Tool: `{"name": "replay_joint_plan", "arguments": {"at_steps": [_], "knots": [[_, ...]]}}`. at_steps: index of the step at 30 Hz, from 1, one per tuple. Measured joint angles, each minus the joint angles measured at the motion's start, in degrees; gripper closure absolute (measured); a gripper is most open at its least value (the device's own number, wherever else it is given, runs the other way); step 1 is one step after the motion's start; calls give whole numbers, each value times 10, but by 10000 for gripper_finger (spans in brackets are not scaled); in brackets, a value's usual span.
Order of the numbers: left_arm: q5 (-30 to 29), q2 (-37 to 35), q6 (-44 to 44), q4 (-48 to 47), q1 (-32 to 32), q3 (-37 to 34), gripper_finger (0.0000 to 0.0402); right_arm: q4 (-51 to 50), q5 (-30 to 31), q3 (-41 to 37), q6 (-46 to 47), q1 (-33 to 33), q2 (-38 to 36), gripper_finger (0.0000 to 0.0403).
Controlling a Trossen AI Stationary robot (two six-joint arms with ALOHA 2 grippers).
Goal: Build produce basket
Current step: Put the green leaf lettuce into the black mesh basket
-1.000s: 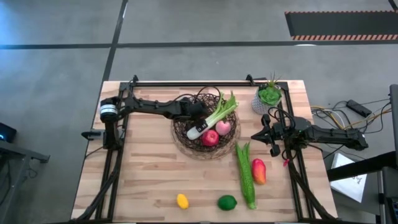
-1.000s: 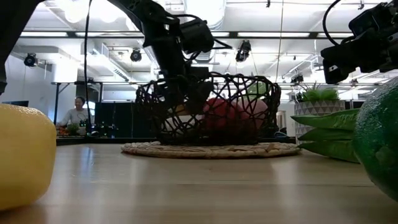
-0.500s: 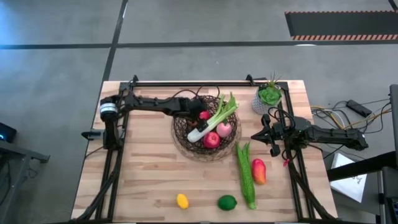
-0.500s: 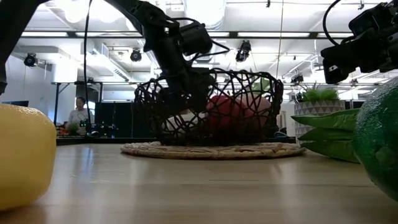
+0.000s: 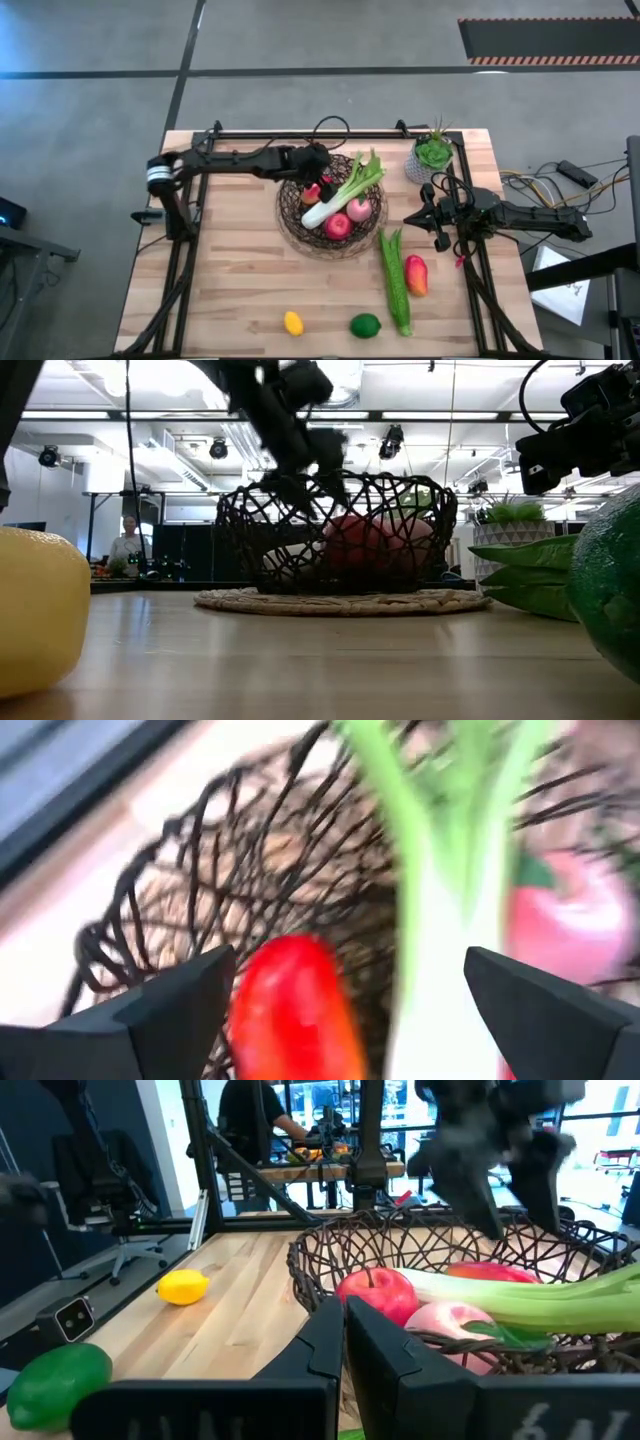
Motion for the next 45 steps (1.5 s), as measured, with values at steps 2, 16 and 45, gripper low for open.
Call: {"name": "replay_joint_plan", "arguments": {"at_steps": [2, 16, 45], "knots": [[-23, -22, 5, -2, -18, 5, 23, 0, 0, 0, 0, 0, 0, 394], [-393, -98, 15, 79, -295, -60, 24, 1, 0, 0, -15, 0, 0, 394], [-523, -93, -26, 312, -378, -257, 24, 47, 44, 0, 311, 25, 32, 393]]}}
